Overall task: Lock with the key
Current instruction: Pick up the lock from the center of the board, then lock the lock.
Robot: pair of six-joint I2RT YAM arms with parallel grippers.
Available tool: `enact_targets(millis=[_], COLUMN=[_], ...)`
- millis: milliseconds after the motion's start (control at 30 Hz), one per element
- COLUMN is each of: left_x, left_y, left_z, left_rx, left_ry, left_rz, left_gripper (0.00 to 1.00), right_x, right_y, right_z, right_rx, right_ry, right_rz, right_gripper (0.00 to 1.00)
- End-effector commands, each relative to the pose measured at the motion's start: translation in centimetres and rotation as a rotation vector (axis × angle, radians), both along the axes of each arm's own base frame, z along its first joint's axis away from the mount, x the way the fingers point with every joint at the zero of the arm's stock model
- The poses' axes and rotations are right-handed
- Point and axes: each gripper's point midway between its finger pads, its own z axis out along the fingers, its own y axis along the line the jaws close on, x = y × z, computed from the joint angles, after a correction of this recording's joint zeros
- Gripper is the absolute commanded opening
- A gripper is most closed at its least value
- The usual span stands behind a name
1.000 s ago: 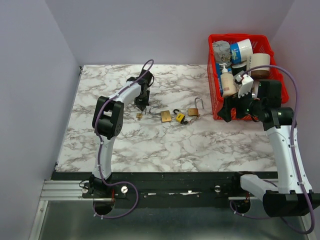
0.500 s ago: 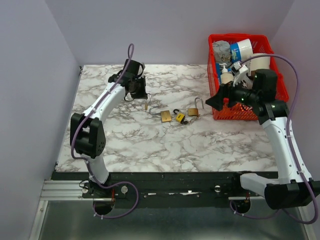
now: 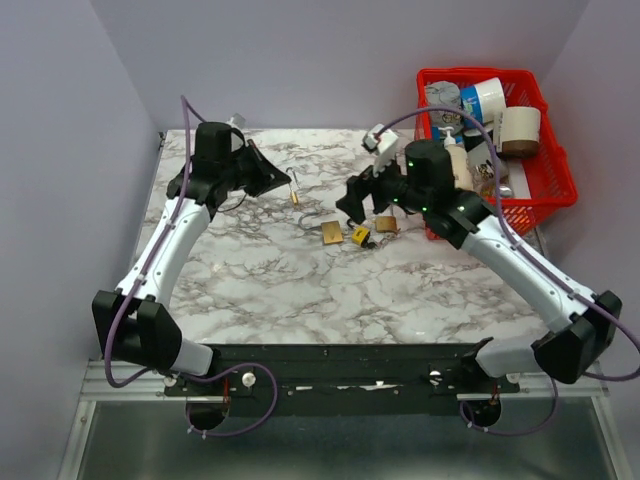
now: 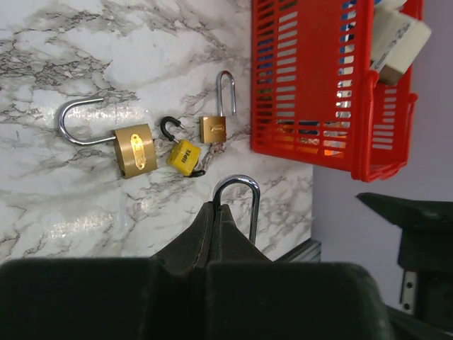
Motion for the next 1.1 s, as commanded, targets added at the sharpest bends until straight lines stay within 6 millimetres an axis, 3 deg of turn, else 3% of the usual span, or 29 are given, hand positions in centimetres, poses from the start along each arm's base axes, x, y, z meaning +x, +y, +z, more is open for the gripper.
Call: enact_targets(millis=[0,33,67,167,267,400,600,867,967,1067], left_x=[-0.1,-0.4,-0.5,-0.9,-1.2,-1.5,-1.5,-1.7,-1.8,-1.8], left_y=[1.0,1.2,1.4,2.3,3.0,3.3,3.4,3.3,3.3,3.3], left_z=[1.9,2.3,2.5,2.8,2.4,2.3,2.0,2.2,2.3,2.2], left_rx=[-0.168,-0.183,-0.193,-0.197,-0.227,-0.232,-0.225,-0.245,-0.251,-0.252], left_ry=[0.058,0.056,0.06,0.073,0.129,0.139,0.151,0.151,0.152,0.155], left_rz=[0.094,0.101,0.106,0.154,0.184,0.197,0.205,0.209,0.209,0.212], left_gripper=[0.0,0.0,0.0,0.0,0.0,0.0,0.0,0.0,0.0,0.0], right_x=[1.9,2.1,2.1,2.2,1.3,-0.4,-1.5,1.2,1.8,2.0], right_y=[4.2,5.0,6.5,9.1,11.2,13.5,15.4,16.2,16.2,16.6], right_z=[1.6,2.6,1.3,1.0,1.7,1.0,0.2,-2.1,-2.3,-2.5], right_rx=[0.04,0.056,0.037,0.037,0.088,0.1,0.08,0.027,0.02,0.021], right_ry=[-0.03,-0.037,-0.012,-0.002,0.024,0.065,0.065,0.046,0.035,0.032], right_rz=[-0.008,0.007,0.033,0.082,0.141,0.25,0.285,0.138,0.106,0.098], right_gripper=[1.0,0.99,0.99,0.99,0.99,0.99,0.99,0.92,0.86,0.74])
